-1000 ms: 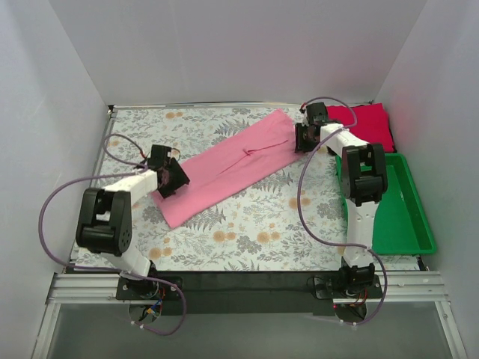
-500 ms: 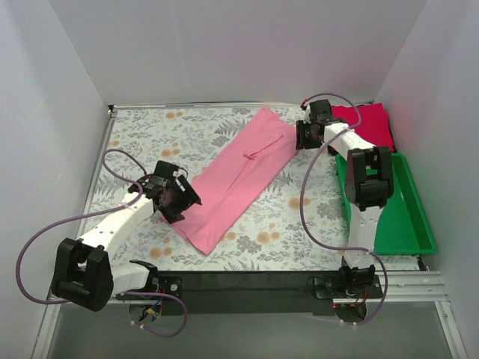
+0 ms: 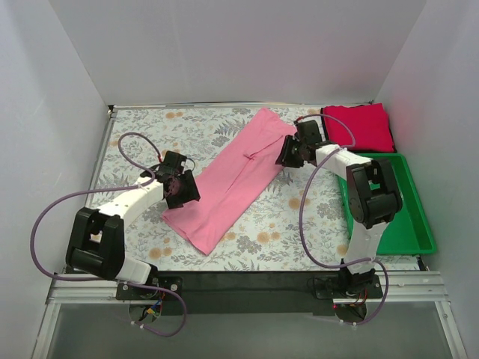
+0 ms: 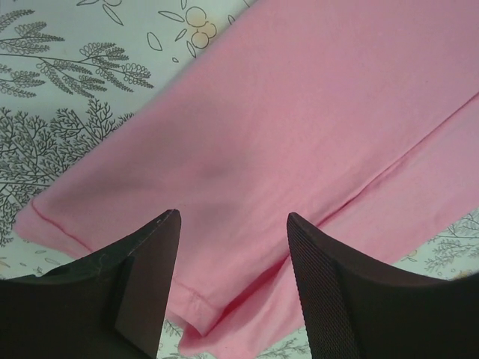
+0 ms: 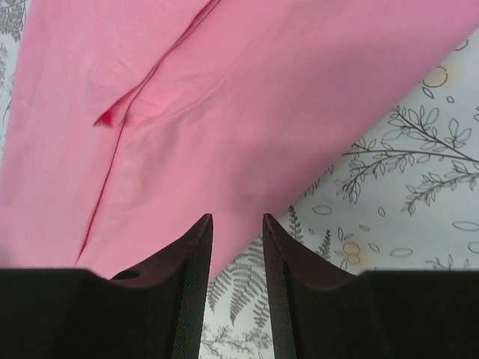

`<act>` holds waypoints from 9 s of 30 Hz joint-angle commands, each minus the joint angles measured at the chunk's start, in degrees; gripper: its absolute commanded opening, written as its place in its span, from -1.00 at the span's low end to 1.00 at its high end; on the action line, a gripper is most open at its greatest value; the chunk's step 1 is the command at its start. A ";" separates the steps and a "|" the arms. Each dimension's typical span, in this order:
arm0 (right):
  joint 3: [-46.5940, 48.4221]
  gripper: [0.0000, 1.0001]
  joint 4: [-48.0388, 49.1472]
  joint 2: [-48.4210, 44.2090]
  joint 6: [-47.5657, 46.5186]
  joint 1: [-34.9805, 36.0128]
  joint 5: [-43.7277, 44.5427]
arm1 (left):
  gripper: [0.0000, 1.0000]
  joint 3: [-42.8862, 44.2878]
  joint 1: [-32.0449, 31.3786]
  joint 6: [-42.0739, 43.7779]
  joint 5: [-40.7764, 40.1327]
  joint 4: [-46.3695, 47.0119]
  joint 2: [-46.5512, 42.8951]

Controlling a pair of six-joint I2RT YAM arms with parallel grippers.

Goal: Fold and stack the t-shirts
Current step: Fold the tshirt

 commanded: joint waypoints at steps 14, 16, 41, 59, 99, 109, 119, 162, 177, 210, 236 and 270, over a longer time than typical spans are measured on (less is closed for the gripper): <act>10.24 -0.31 6.12 15.58 4.47 -3.60 0.60 | 0.05 -7.65 -0.57 -6.60 12.44 6.88 7.04; 15.75 -0.31 2.78 18.92 1.31 -4.13 1.13 | 0.03 -8.53 -2.75 -10.73 14.64 7.93 5.99; -0.10 -0.24 -13.68 -11.37 -10.23 12.61 11.85 | 0.34 -8.17 -9.11 -12.60 4.37 -5.07 -17.13; -11.53 -0.29 -21.67 -9.27 5.26 41.13 16.86 | 0.27 -16.01 -2.24 -8.46 16.65 -3.67 -20.21; -13.84 -0.56 -23.95 -14.82 5.43 49.92 12.47 | 0.26 -16.98 -10.59 -17.07 17.38 -1.38 -17.84; -19.60 -0.05 -32.22 -27.28 17.01 45.71 17.49 | 0.26 -15.31 -14.63 -17.60 14.74 -1.29 -14.68; -28.32 0.06 -30.47 -33.45 26.43 44.21 17.31 | 0.20 -11.79 -20.87 -17.86 11.23 -0.85 -8.70; -36.68 -0.97 -25.62 -33.01 26.27 44.12 8.35 | -1.00 -14.77 -26.67 -16.37 11.03 -3.40 -3.94; -18.78 -0.97 -38.64 -31.00 5.64 29.73 7.72 | -1.00 0.41 -21.50 -10.05 16.50 -8.67 1.22; 7.18 -0.97 -25.82 -3.75 -17.86 13.45 24.78 | -1.00 27.15 -10.94 0.51 -4.95 9.34 27.87; 7.35 -0.48 -20.27 -4.00 -17.68 12.39 23.63 | -0.12 23.81 -10.94 -1.08 -9.96 13.39 24.80; 12.44 -0.59 -17.46 2.93 -20.40 7.91 10.27 | -0.87 3.51 -16.39 -9.34 -4.86 12.77 17.58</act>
